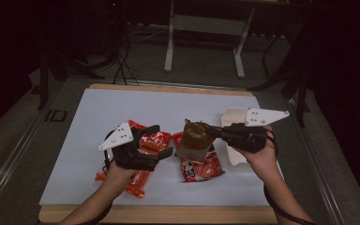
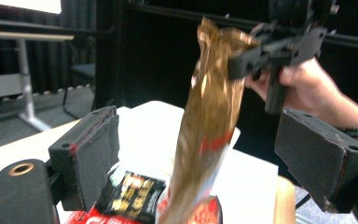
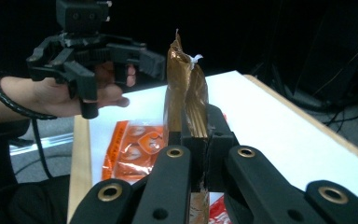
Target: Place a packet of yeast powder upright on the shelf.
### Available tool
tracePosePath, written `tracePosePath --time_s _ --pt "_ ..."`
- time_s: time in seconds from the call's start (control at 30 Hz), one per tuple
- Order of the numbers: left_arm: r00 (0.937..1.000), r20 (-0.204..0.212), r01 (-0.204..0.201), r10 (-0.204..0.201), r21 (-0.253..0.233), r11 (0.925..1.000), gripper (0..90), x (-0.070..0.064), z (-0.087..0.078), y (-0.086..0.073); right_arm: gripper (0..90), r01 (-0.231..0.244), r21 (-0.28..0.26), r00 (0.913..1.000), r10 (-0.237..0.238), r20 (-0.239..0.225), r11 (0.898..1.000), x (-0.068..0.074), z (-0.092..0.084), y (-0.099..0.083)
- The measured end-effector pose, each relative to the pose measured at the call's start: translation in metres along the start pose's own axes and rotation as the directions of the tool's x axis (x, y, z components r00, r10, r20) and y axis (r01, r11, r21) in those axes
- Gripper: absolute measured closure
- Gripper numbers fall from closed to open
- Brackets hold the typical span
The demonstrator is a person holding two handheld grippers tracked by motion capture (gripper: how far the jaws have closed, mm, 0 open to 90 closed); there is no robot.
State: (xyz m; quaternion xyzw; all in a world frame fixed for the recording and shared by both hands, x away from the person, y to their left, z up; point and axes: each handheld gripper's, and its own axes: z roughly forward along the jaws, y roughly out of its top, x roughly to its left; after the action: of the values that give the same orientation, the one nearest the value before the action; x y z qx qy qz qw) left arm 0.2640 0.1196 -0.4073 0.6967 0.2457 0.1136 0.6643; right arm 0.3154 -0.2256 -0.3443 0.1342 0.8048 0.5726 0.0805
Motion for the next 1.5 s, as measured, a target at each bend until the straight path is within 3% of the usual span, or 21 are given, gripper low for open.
tracePosePath --time_s 0.03,0.07,0.1,0.23,0.27,0.3,0.47,0.6,0.67,0.83,0.97,1.07,1.3,1.4,1.5 --pt "1.0000 0.000 0.000 0.000 0.000 1.0000 6.8 0.000 0.000 0.000 89.8 0.000 0.000 1.0000 0.000 0.000 1.000 0.000 0.000 0.000" --pt "0.9995 -0.013 0.028 -0.028 0.025 0.9993 6.8 0.002 -0.004 -0.003 89.7 0.004 0.004 1.0000 -0.004 0.000 1.000 -0.001 -0.001 0.001" --pt "0.9992 -0.010 0.038 -0.037 0.031 0.9988 1.3 0.003 -0.005 -0.003 89.7 0.017 0.007 0.9998 -0.017 0.012 1.000 -0.006 -0.004 0.005" --pt "0.9976 -0.032 0.064 -0.062 0.060 0.9962 1.3 0.008 -0.014 -0.009 89.7 0.029 0.017 0.9993 -0.030 0.023 0.999 -0.013 -0.008 0.009" --pt "0.9954 -0.062 0.077 -0.073 0.069 0.9946 1.3 0.012 -0.022 -0.014 89.7 0.031 0.022 0.9992 -0.031 0.025 0.999 -0.014 -0.009 0.010" --pt "0.9945 -0.068 0.085 -0.080 0.073 0.9937 1.2 0.014 -0.026 -0.017 89.7 0.044 0.034 0.9982 -0.046 0.038 0.998 -0.020 -0.012 0.013" --pt "0.9910 -0.115 0.082 -0.069 0.106 0.9910 1.3 0.018 -0.041 -0.028 89.7 0.054 0.035 0.9953 -0.056 0.078 0.998 -0.034 -0.026 0.019" --pt "0.9911 -0.120 0.073 -0.058 0.123 0.9897 1.3 0.019 -0.051 -0.037 89.7 0.059 0.026 0.9924 -0.061 0.106 0.998 -0.047 -0.037 0.021" --pt "0.9901 -0.132 0.065 -0.048 0.127 0.9898 1.3 0.020 -0.055 -0.041 89.6 0.093 0.032 0.9879 -0.096 0.122 0.995 -0.053 -0.043 0.022" --pt "0.9875 -0.157 0.034 -0.013 0.134 0.9904 1.3 0.021 -0.065 -0.050 89.6 0.103 0.032 0.9814 -0.107 0.159 0.994 -0.067 -0.054 0.021" --pt "0.9847 -0.173 0.009 0.016 0.142 0.9899 1.4 0.022 -0.070 -0.055 89.7 0.134 0.031 0.9691 -0.137 0.205 0.991 -0.080 -0.061 0.019" --pt "0.9824 -0.186 0.010 0.015 0.134 0.9909 1.4 0.024 -0.075 -0.059 89.6 0.151 0.029 0.9631 -0.153 0.221 0.988 -0.085 -0.065 0.018" --pt "0.9804 -0.196 0.047 -0.022 0.127 0.9907 1.4 0.028 -0.081 -0.073 89.4 0.113 0.034 0.9577 -0.118 0.262 0.993 -0.114 -0.079 0.015" --pt "0.9793 -0.200 0.055 -0.030 0.118 0.9915 1.4 0.027 -0.083 -0.076 89.4 0.117 0.046 0.9513 -0.125 0.281 0.992 -0.124 -0.083 0.014" --pt "0.9773 -0.208 0.061 -0.037 0.111 0.9920 1.4 0.028 -0.085 -0.078 89.4 0.145 0.054 0.9393 -0.155 0.306 0.988 -0.134 -0.086 0.011"
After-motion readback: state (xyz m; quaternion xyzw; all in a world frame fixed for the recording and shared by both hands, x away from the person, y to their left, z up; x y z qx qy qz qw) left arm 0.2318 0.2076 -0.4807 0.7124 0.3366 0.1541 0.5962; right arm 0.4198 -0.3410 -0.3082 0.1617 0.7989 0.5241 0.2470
